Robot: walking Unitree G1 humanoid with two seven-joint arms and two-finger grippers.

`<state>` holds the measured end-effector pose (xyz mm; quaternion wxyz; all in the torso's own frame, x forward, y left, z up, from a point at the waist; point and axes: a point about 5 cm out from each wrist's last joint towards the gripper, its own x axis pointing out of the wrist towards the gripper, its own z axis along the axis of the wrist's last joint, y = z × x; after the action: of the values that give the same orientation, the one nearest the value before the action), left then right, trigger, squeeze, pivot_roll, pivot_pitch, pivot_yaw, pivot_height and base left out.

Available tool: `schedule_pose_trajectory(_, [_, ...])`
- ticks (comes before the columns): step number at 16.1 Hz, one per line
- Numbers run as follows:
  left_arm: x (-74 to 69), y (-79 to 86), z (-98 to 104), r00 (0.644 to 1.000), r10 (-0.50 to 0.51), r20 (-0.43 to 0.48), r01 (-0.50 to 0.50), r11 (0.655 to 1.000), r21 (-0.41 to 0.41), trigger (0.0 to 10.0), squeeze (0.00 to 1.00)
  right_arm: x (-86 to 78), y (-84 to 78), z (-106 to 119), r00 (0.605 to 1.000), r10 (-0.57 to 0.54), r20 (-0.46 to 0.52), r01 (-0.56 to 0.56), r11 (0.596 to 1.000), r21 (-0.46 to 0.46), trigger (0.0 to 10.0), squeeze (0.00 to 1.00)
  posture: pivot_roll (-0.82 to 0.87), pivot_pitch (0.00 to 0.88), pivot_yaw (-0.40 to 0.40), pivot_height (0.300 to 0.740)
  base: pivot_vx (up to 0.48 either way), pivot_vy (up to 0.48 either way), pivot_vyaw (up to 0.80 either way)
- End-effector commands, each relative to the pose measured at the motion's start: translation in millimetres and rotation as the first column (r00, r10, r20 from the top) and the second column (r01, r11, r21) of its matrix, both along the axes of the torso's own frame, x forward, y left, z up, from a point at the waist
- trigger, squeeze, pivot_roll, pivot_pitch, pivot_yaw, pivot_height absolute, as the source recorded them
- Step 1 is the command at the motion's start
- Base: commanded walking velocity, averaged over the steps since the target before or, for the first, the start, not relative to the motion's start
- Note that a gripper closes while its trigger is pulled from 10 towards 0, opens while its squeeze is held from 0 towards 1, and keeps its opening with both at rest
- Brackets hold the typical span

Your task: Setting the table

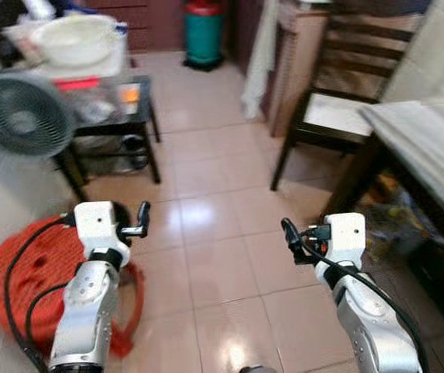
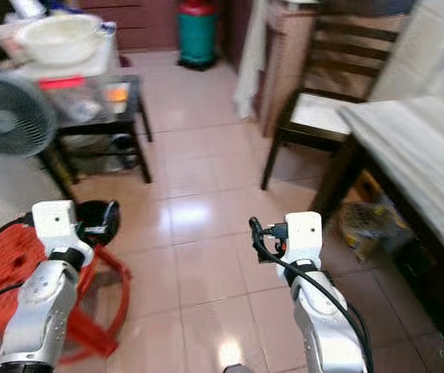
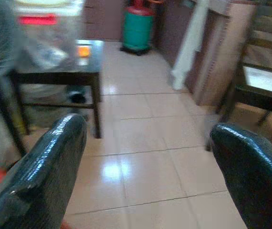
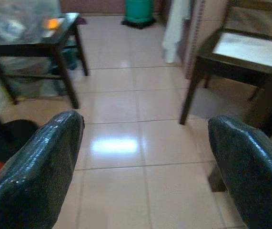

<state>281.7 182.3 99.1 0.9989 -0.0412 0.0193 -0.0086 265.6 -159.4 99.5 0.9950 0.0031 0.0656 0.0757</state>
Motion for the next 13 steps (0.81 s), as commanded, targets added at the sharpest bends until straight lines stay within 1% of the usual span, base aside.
schedule_pose_trajectory(1, [-1.5,-4.4,1.2,0.999,-0.032,0.006,0.032,0.999,0.002,10.0,0.0,-1.0,-0.9,7.7,0.999,-0.008,0.037,0.008,1.0,-0.005,10.0,0.0,-0.2,0.126,0.005,0.74,0.3,0.0,-0.77])
schedule_pose_trajectory(7, [-1.1,-4.6,2.4,0.999,-0.045,0.011,0.045,0.999,0.004,10.0,0.0,-0.1,-0.5,9.4,0.999,-0.014,0.046,0.014,1.0,-0.003,10.0,0.0,-0.2,0.125,0.008,0.74,0.35,0.0,-0.79])
schedule_pose_trajectory(13, [-2.6,-6.2,-0.6,0.998,-0.064,-0.002,0.064,0.998,0.008,10.0,0.0,-0.8,0.1,9.4,0.999,-0.014,0.046,0.014,1.0,-0.008,10.0,0.0,-0.2,0.124,0.008,0.74,0.316,0.0,-0.79])
